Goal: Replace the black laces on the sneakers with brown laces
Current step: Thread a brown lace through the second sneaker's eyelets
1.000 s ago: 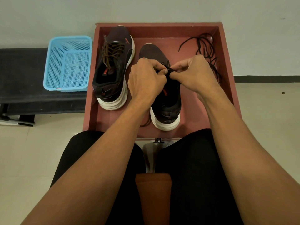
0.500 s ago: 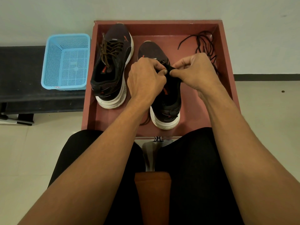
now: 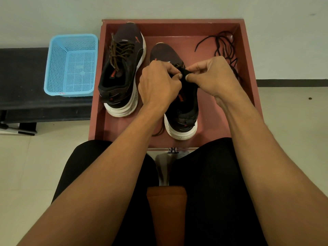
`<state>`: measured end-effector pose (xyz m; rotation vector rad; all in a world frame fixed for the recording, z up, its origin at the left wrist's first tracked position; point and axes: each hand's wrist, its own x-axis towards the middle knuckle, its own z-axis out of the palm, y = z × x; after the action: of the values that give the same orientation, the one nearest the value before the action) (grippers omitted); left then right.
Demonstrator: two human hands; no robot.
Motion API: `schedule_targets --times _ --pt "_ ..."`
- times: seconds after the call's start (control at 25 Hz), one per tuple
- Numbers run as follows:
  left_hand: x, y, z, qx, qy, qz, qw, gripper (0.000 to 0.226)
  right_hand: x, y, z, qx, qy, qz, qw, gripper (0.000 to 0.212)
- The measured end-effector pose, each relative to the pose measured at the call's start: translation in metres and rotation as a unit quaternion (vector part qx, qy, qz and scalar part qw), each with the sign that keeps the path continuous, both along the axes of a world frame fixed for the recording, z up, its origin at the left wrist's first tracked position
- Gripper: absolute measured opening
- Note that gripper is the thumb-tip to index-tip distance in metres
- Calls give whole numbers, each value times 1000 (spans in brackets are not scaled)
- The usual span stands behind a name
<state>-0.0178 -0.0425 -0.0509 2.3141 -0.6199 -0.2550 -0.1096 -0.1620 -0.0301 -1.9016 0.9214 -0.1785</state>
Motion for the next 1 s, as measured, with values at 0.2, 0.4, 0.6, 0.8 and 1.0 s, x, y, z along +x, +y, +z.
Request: schedule_targets --times 0.2,0.4,0.6,0.8,1.0 --pt "-2 0 2 -12 13 22 1000 7 0 1 3 -10 -3 11 1000 28" --pt "-2 1 5 -10 16 48 999 7 0 2 2 -14 -5 9 1000 28" --pt "-4 0 4 -11 11 56 998 7 0 3 3 -25 -1 17 1000 26" --pt "-4 -2 1 -15 14 35 999 4 3 3 -1 -29 15 5 999 18" --pt "0 1 -1 28 -59 -12 998 13 4 7 -2 15 21 15 1000 13"
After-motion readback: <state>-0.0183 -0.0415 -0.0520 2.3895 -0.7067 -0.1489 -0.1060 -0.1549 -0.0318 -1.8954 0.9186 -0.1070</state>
